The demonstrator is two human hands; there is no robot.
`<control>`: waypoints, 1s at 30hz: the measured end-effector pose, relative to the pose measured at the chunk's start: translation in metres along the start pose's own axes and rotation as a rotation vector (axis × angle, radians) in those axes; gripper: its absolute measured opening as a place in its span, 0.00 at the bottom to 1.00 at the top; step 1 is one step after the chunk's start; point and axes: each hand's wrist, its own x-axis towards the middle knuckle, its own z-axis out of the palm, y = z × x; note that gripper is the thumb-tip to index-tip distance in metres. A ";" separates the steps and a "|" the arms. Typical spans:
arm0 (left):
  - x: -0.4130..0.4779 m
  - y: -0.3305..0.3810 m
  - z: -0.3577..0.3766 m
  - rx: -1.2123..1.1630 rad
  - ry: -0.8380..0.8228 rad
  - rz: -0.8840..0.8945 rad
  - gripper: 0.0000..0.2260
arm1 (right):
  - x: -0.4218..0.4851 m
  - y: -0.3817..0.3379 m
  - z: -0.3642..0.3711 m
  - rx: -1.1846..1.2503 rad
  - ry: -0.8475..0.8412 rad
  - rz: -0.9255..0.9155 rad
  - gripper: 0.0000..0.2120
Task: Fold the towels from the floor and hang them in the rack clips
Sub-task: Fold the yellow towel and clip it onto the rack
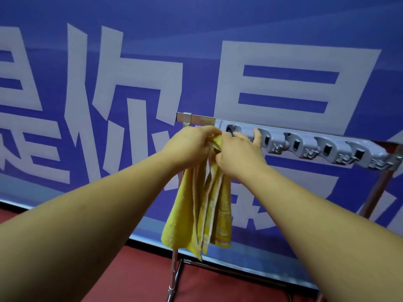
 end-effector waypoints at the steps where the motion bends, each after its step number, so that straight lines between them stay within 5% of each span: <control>1: -0.001 0.000 0.003 -0.027 -0.025 -0.009 0.25 | 0.000 0.002 0.000 -0.006 -0.009 -0.008 0.24; 13: -0.001 0.015 0.010 0.045 -0.055 0.080 0.21 | -0.012 0.010 0.002 -0.123 -0.184 -0.105 0.32; 19: -0.012 0.014 -0.004 -0.094 -0.201 -0.072 0.37 | -0.026 0.021 -0.022 0.016 -0.095 -0.133 0.24; 23: -0.028 0.025 -0.027 -0.086 -0.183 -0.181 0.37 | -0.042 0.043 -0.045 0.118 0.007 0.004 0.17; 30: -0.070 0.083 -0.065 0.058 -0.297 -0.195 0.37 | -0.113 0.074 -0.086 0.066 -0.112 0.189 0.23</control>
